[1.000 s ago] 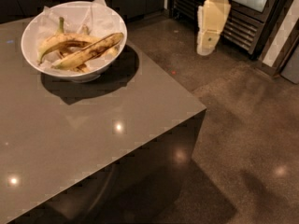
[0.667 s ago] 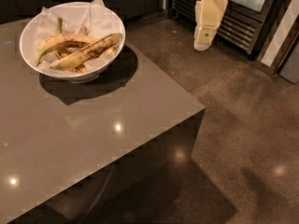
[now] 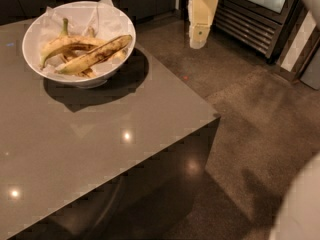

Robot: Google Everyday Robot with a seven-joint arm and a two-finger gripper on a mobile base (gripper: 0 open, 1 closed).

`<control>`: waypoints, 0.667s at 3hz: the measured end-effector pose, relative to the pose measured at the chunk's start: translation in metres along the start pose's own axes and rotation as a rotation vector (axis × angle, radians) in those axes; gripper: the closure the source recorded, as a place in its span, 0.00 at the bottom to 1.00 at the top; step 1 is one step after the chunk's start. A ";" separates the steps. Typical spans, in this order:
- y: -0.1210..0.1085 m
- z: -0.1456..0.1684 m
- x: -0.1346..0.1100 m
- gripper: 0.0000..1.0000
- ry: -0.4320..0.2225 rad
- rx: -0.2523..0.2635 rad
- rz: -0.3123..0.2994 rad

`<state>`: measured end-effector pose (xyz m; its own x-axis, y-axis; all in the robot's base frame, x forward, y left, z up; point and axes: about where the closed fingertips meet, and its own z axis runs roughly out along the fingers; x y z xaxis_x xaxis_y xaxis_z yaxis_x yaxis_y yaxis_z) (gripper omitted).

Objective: Pick banana from white bowl

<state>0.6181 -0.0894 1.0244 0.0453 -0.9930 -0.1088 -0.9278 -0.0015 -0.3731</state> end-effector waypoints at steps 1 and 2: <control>-0.027 0.019 -0.031 0.00 0.021 0.000 -0.073; -0.036 0.020 -0.041 0.00 0.000 0.032 -0.080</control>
Offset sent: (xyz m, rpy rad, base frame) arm 0.0253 0.0273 -0.0032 -0.0395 -0.0068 0.0493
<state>0.6574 -0.0465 1.0240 0.1188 -0.9899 -0.0773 -0.9088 -0.0771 -0.4101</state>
